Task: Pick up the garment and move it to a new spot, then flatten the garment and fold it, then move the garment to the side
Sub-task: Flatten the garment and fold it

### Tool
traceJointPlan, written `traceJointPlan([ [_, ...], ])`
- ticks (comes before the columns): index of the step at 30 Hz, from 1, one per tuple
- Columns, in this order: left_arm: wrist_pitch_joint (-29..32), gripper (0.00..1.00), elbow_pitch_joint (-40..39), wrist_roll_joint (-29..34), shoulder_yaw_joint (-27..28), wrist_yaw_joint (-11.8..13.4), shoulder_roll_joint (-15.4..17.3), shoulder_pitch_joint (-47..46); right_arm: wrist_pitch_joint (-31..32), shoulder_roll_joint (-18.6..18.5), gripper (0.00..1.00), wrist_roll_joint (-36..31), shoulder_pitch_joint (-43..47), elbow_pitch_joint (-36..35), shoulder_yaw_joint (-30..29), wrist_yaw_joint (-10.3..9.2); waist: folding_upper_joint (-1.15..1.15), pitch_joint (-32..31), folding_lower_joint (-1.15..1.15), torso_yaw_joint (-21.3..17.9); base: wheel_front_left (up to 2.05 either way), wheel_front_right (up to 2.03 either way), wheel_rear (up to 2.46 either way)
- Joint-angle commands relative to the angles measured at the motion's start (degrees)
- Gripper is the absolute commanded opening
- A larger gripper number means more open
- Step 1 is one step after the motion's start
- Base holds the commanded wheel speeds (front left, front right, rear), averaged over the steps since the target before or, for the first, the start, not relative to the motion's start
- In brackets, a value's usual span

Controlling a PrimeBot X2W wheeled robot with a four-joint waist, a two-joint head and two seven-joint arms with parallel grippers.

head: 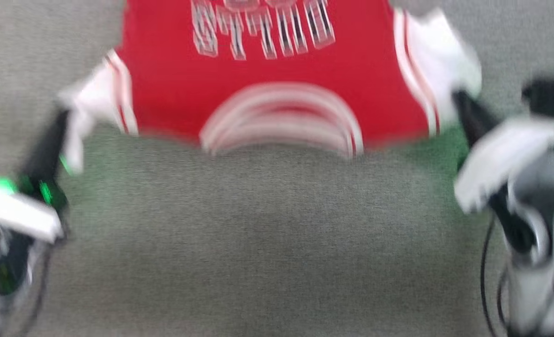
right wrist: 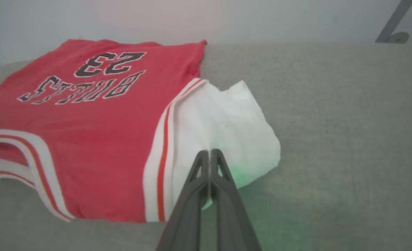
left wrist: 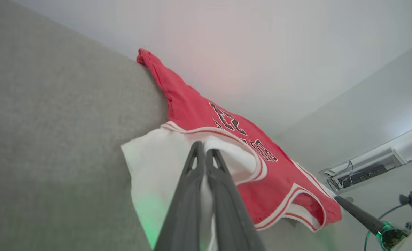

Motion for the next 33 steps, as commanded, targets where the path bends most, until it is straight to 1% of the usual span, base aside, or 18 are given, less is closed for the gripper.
traceJointPlan([
  [1,-0.3,0.00,-1.1,1.1,0.7,0.1,0.0,2.6,1.6,-0.1,0.00,0.9,2.7,-2.7,-0.2,-0.28,0.00,-1.1,0.00,0.6,0.00,0.00,0.00],
  [3,-0.3,0.00,-2.7,2.2,1.6,0.1,-0.2,8.7,5.6,-0.1,0.00,2.4,9.9,-8.8,-0.5,-0.28,0.00,-1.7,0.00,1.0,0.00,0.00,0.00],
  [5,-0.3,0.00,-4.8,3.2,1.8,0.1,0.0,13.5,9.2,-0.1,0.00,4.2,16.1,-13.5,0.0,-0.28,0.00,-2.2,0.00,1.2,0.00,0.00,0.00],
  [9,-0.3,0.00,-7.8,3.5,2.5,0.1,0.8,21.6,14.8,-0.1,0.00,6.4,26.5,-20.8,0.6,-0.22,0.00,-3.0,0.00,1.9,0.00,0.00,0.00],
  [13,-0.3,0.00,-10.0,3.7,2.8,0.1,2.5,28.3,18.1,-0.1,0.00,8.6,34.8,-25.7,-0.7,-0.22,0.00,-3.8,0.00,2.4,0.00,0.00,0.00],
  [16,-0.3,0.00,-11.4,3.2,4.0,0.1,3.1,32.9,19.8,-0.1,0.00,10.0,39.9,-28.5,-1.4,-0.22,0.00,-4.3,0.00,2.6,0.00,0.00,0.00],
  [20,-0.3,0.00,-14.1,3.1,5.4,0.1,3.8,37.3,21.0,-0.1,0.00,11.7,44.7,-32.0,-1.6,-0.22,0.00,-4.4,0.00,2.9,0.00,0.00,0.00],
  [22,-0.3,0.00,-14.6,3.6,5.6,0.1,3.4,37.5,20.5,-0.1,0.00,12.2,45.1,-32.2,-1.5,-0.22,0.00,-4.4,0.00,2.9,0.00,0.00,0.00],
  [24,-0.3,0.00,-14.7,4.5,4.5,0.1,3.0,36.4,20.6,-0.1,0.00,11.9,44.0,-31.1,-0.7,-0.22,0.00,-4.4,0.00,2.8,0.00,0.00,0.00],
  [26,-0.3,0.00,-14.8,4.0,3.5,0.1,2.3,34.7,21.3,-0.1,0.00,12.2,42.7,-29.1,0.2,-0.21,0.00,-4.4,0.00,2.7,0.00,0.00,0.00],
  [28,-0.3,0.00,-14.0,5.1,1.6,0.1,2.5,33.5,21.7,-0.1,0.00,11.5,41.2,-26.9,0.7,-0.21,0.00,-4.3,0.00,2.6,0.00,0.00,0.00],
  [31,-0.3,0.00,-12.6,5.3,-0.2,0.1,2.0,31.6,21.4,-0.1,0.00,11.9,39.1,-23.5,1.4,-0.21,0.00,-3.8,0.00,2.4,0.00,0.00,0.00],
  [33,-0.3,0.00,-11.7,5.1,-1.0,0.1,1.7,30.3,21.2,-0.1,0.00,10.9,37.9,-21.3,1.9,-0.21,0.00,-3.5,0.00,2.4,0.00,0.00,0.00],
])
